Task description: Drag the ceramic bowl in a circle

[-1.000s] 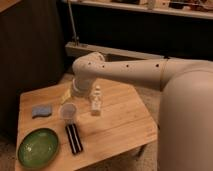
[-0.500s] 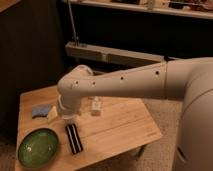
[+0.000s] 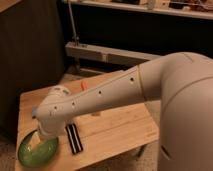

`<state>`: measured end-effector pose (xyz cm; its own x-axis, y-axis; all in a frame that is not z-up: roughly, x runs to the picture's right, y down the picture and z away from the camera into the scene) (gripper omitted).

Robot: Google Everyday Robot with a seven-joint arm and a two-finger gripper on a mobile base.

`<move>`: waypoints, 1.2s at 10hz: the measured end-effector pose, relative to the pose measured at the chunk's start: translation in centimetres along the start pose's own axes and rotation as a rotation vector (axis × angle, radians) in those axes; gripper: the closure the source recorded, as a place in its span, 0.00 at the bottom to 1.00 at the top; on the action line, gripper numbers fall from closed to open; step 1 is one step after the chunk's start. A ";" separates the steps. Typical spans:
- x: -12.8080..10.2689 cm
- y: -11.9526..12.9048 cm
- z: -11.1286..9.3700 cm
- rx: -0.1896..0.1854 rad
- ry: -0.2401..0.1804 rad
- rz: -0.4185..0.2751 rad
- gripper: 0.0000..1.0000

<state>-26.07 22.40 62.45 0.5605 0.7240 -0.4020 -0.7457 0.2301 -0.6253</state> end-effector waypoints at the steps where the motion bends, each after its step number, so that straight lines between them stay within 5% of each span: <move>1: -0.1 0.3 1.3 -0.006 0.016 -0.011 0.20; 3: -1.4 0.2 3.9 -0.025 0.044 -0.022 0.20; 8: -3.6 -2.0 5.6 -0.090 0.060 -0.005 0.20; 9: -4.2 -2.5 7.3 -0.103 0.068 -0.024 0.20; 12: -5.1 -3.2 8.3 -0.078 0.062 -0.047 0.20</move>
<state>-29.53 23.31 72.07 0.6174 0.6714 -0.4100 -0.6888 0.2096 -0.6940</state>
